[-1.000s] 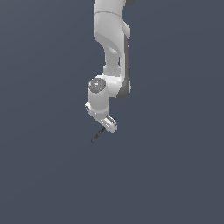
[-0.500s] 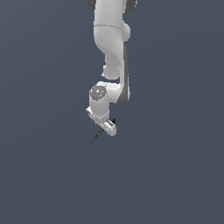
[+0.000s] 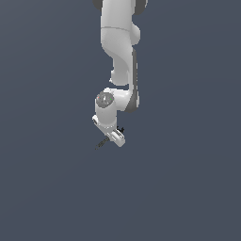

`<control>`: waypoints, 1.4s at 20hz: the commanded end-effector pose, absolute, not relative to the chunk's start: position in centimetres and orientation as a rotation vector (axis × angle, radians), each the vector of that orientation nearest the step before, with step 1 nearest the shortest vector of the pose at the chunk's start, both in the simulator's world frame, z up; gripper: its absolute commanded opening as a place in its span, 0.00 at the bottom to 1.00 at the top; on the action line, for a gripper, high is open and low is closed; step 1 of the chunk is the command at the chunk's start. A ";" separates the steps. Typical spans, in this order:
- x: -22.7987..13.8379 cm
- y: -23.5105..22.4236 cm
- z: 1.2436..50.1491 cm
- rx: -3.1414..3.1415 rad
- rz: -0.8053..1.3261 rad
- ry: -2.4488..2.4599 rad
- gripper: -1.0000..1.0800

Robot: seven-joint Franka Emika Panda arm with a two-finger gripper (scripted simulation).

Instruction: Pick up the object and move it to a goal position.

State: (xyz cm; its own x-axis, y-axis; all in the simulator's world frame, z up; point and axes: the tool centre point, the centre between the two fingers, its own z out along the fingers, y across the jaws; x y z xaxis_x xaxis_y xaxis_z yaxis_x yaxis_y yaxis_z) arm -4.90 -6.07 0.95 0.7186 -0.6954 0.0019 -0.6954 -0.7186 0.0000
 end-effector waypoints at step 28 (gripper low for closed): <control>-8.4 -0.9 15.4 2.913 0.001 -1.177 0.00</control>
State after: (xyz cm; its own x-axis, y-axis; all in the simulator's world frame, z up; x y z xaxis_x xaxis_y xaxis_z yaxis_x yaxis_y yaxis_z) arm -8.04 -1.42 13.92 0.7194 -0.6946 -0.0001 -0.6946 -0.7194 -0.0004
